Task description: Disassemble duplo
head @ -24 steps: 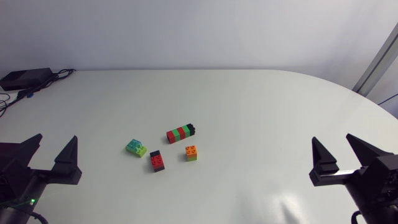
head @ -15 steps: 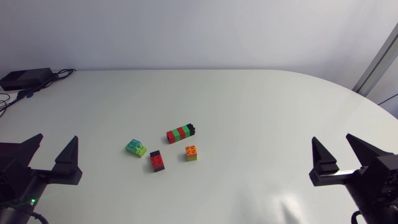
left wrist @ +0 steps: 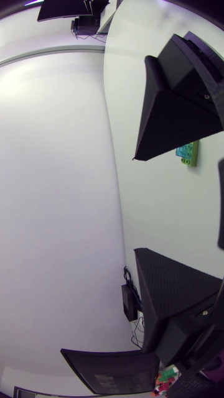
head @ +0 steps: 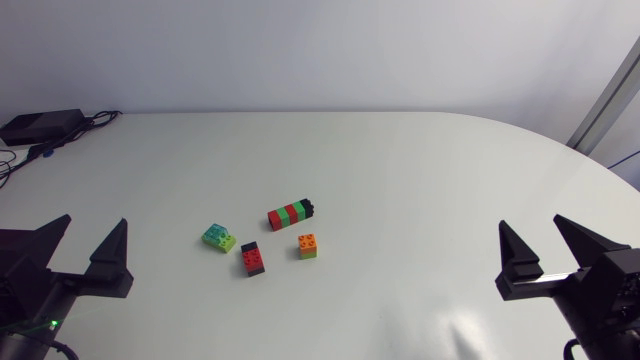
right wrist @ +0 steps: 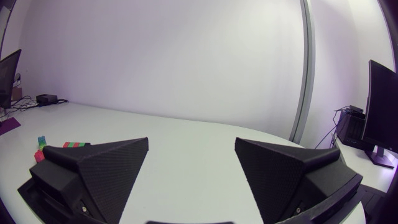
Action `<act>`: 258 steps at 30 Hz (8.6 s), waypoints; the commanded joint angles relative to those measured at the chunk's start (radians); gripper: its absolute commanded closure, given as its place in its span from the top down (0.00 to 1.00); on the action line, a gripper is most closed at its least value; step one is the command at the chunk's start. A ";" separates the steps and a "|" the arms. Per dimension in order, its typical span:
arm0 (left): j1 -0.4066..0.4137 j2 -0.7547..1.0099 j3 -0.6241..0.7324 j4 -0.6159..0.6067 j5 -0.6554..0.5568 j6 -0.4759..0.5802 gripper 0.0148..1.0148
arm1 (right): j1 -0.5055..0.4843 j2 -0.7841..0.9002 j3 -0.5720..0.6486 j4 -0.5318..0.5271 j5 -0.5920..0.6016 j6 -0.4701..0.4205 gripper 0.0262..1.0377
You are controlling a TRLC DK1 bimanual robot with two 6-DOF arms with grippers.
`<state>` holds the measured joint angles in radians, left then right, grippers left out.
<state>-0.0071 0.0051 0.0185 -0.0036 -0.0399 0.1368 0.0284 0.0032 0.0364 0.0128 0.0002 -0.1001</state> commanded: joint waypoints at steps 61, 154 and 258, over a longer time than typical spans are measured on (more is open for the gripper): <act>-0.237 1.541 0.782 -0.222 0.548 0.613 0.94 | 0.360 1.526 0.898 -0.376 -0.335 -0.348 0.96; -0.303 1.540 0.845 -0.312 0.927 0.765 0.84 | 0.553 1.609 1.131 -0.522 -0.609 -0.592 0.21; -0.338 1.602 0.762 -0.271 0.601 0.727 0.91 | 0.364 1.647 0.712 -0.077 -0.212 -0.527 0.27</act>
<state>-0.3378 1.6165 0.8158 -0.2630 0.5709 0.8440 0.3931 1.6341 0.7753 -0.0830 -0.2253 -0.6086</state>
